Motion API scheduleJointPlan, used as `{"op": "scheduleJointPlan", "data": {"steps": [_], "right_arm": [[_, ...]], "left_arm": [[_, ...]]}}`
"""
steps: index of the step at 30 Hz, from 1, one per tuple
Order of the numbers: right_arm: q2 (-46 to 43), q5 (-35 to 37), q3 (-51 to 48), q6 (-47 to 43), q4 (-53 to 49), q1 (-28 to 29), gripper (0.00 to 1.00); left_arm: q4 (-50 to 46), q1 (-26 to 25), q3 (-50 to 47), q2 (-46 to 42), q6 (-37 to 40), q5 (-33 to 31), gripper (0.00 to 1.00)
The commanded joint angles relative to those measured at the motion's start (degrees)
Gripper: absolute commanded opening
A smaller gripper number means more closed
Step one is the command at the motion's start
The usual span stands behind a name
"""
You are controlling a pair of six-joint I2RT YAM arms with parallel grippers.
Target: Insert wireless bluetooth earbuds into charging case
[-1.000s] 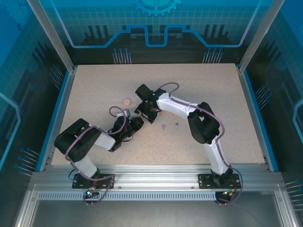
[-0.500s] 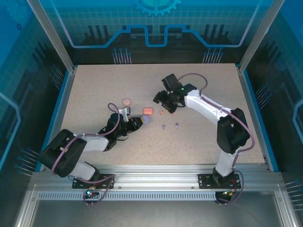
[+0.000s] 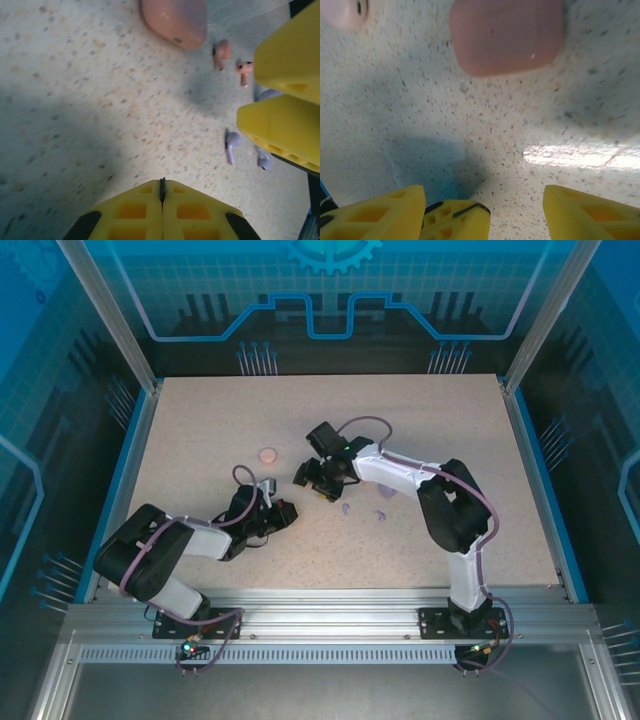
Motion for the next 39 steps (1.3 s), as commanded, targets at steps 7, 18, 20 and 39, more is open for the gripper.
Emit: {"op": "scheduleJointPlan", "data": {"steps": [7, 18, 20, 39], "right_arm": [[-10.16, 8.11, 1.51, -6.65, -8.6, -6.69, 0.64], [-23.04, 20.45, -13.75, -8.18, -20.5, -26.14, 0.75], [-23.0, 21.08, -15.02, -9.62, -21.1, -28.71, 0.78], [-7.77, 13.75, -12.97, -13.1, -14.61, -36.21, 0.77]], "left_arm": [[-10.63, 0.23, 2.55, -9.12, 1.82, -4.29, 0.3], [-20.84, 0.25, 12.59, -13.79, 3.01, -2.5, 0.94], [-22.08, 0.28, 14.69, -12.97, 2.73, -1.46, 0.99], [-23.99, -0.08, 20.9, -9.99, 0.97, -0.57, 0.99]]}}
